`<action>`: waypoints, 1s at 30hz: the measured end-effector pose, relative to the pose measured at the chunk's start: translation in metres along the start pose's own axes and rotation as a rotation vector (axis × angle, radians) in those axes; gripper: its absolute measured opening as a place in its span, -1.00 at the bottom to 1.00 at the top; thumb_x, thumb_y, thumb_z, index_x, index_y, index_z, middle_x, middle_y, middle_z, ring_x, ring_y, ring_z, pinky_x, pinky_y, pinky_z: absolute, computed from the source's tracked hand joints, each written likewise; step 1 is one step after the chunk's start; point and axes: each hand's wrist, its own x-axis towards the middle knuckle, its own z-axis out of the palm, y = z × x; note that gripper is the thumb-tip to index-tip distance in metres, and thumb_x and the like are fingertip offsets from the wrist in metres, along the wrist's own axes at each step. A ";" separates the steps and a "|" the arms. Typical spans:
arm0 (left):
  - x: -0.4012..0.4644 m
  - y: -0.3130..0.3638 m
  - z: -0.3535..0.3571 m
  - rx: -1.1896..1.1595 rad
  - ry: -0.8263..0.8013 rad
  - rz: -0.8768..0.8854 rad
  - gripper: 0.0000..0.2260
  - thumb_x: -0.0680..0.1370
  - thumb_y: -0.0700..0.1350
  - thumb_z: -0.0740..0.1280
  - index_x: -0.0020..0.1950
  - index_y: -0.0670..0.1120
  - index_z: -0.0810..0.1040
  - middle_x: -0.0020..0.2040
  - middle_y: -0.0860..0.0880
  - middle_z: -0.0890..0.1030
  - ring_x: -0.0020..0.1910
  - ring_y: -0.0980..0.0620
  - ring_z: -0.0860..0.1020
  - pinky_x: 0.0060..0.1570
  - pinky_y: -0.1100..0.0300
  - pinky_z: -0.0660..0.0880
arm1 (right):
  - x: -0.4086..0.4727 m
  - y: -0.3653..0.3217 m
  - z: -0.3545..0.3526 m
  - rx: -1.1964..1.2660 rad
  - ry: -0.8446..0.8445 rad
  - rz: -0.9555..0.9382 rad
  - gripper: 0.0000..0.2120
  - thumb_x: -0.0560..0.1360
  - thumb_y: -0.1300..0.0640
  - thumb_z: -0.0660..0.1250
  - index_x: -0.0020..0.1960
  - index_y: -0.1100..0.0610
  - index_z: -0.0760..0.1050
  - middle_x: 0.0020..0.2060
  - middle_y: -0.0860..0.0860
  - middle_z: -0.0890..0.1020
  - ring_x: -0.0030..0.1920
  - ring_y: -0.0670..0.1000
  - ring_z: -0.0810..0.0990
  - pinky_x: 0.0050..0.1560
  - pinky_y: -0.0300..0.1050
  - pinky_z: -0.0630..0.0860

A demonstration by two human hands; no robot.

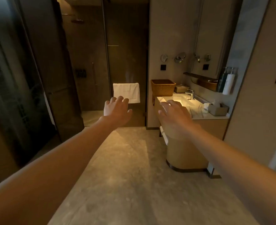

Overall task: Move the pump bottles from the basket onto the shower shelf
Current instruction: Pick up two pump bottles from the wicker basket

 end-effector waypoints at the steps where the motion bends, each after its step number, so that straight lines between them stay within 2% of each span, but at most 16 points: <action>1: 0.008 0.002 0.006 0.011 -0.018 0.006 -0.55 0.58 0.12 0.13 0.41 -0.05 0.33 0.40 -0.08 0.40 0.37 -0.15 0.35 0.29 -0.07 0.33 | 0.008 0.004 0.006 -0.009 0.001 0.002 -0.57 0.61 -0.02 0.09 0.45 0.06 0.27 0.46 0.08 0.30 0.45 0.12 0.24 0.35 0.08 0.28; 6: 0.069 0.013 0.054 0.006 -0.042 0.017 -0.55 0.58 0.12 0.15 0.40 -0.06 0.34 0.39 -0.08 0.41 0.37 -0.14 0.36 0.29 -0.05 0.33 | 0.071 0.043 0.040 -0.043 -0.003 -0.015 -0.59 0.60 -0.01 0.11 0.42 0.07 0.31 0.44 0.08 0.33 0.43 0.12 0.29 0.34 0.07 0.31; 13: 0.186 0.032 0.104 0.009 -0.033 -0.041 -0.56 0.58 0.11 0.14 0.39 -0.07 0.35 0.38 -0.07 0.42 0.36 -0.12 0.37 0.28 -0.03 0.34 | 0.204 0.108 0.059 -0.027 0.048 -0.042 -0.58 0.59 -0.04 0.13 0.42 0.06 0.30 0.41 0.06 0.36 0.42 0.08 0.30 0.33 0.04 0.31; 17: 0.229 0.042 0.145 0.001 -0.076 -0.044 -0.58 0.58 0.09 0.16 0.39 -0.07 0.35 0.38 -0.07 0.41 0.37 -0.12 0.34 0.29 -0.03 0.31 | 0.249 0.134 0.100 -0.008 -0.034 -0.040 -0.57 0.60 -0.03 0.12 0.43 0.08 0.29 0.42 0.07 0.36 0.43 0.10 0.29 0.34 0.06 0.29; 22: 0.283 0.030 0.207 -0.038 -0.100 -0.076 -0.60 0.57 0.07 0.18 0.38 -0.03 0.36 0.41 -0.04 0.38 0.41 -0.10 0.30 0.33 -0.02 0.27 | 0.304 0.161 0.163 -0.036 -0.217 -0.035 -0.52 0.61 -0.05 0.06 0.48 0.08 0.20 0.47 0.07 0.28 0.48 0.10 0.18 0.40 0.08 0.20; 30: 0.393 -0.003 0.337 -0.051 -0.237 -0.089 -0.57 0.57 0.11 0.15 0.40 -0.02 0.32 0.39 -0.06 0.39 0.38 -0.11 0.34 0.29 -0.03 0.32 | 0.429 0.200 0.257 -0.101 -0.246 -0.007 -0.52 0.59 -0.07 0.11 0.46 0.05 0.21 0.44 0.08 0.29 0.44 0.14 0.23 0.35 0.11 0.30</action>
